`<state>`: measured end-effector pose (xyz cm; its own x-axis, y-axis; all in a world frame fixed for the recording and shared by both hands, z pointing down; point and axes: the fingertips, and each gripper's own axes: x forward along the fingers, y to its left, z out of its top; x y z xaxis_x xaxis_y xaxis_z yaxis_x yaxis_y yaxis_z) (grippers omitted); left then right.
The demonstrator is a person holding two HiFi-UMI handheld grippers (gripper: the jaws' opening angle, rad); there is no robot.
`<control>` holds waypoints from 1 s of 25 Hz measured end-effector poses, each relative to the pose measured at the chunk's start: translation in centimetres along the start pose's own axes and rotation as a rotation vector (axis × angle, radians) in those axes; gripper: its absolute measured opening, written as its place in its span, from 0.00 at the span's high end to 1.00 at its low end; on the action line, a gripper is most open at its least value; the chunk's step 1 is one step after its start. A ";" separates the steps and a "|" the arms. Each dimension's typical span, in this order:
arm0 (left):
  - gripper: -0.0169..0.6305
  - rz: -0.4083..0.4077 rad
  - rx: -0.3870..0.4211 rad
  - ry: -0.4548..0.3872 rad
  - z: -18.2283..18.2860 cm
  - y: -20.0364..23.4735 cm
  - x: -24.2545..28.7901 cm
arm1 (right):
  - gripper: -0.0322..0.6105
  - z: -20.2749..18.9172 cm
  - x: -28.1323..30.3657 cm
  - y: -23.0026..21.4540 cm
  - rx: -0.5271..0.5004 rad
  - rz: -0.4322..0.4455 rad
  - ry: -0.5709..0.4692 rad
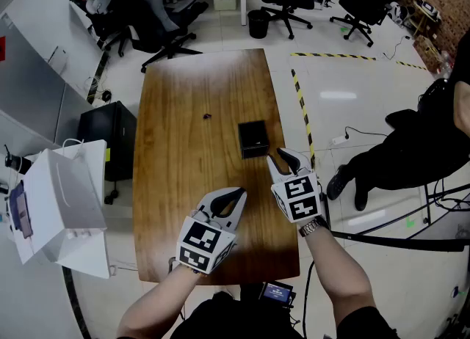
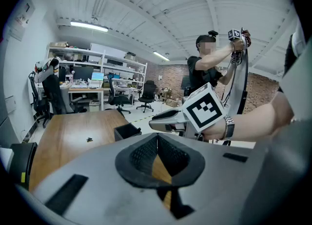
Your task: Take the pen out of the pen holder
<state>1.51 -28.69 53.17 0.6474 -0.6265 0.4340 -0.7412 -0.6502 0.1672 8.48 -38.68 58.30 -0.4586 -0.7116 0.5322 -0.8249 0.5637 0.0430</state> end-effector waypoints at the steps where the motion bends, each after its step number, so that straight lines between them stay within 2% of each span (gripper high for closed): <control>1: 0.97 0.004 0.000 0.006 -0.2 0.6 0.6 | 0.79 -0.2 1.1 -0.6 0.002 -0.001 0.009; 6: 0.97 0.018 -0.022 0.029 -1.1 2.6 3.1 | 0.78 -1.3 6.1 -2.8 0.007 0.006 0.057; 11: 0.97 0.019 -0.051 0.045 -1.6 2.8 3.8 | 0.79 -2.7 8.6 -3.0 -0.007 0.042 0.109; 13: 0.97 0.025 -0.050 0.046 -1.6 3.0 3.5 | 0.85 -2.9 8.9 -2.9 -0.011 0.045 0.118; 15: 0.97 0.034 -0.051 0.044 -1.5 3.2 3.1 | 0.86 -2.7 8.9 -2.7 -0.009 0.047 0.121; 25: 0.97 0.039 -0.030 0.007 -0.7 1.7 -0.5 | 0.87 1.5 2.8 -0.6 -0.022 0.015 -0.015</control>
<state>-0.15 -29.19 53.82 0.6169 -0.6478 0.4470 -0.7708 -0.6120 0.1767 7.15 -41.66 58.50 -0.4755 -0.7093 0.5204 -0.8108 0.5829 0.0537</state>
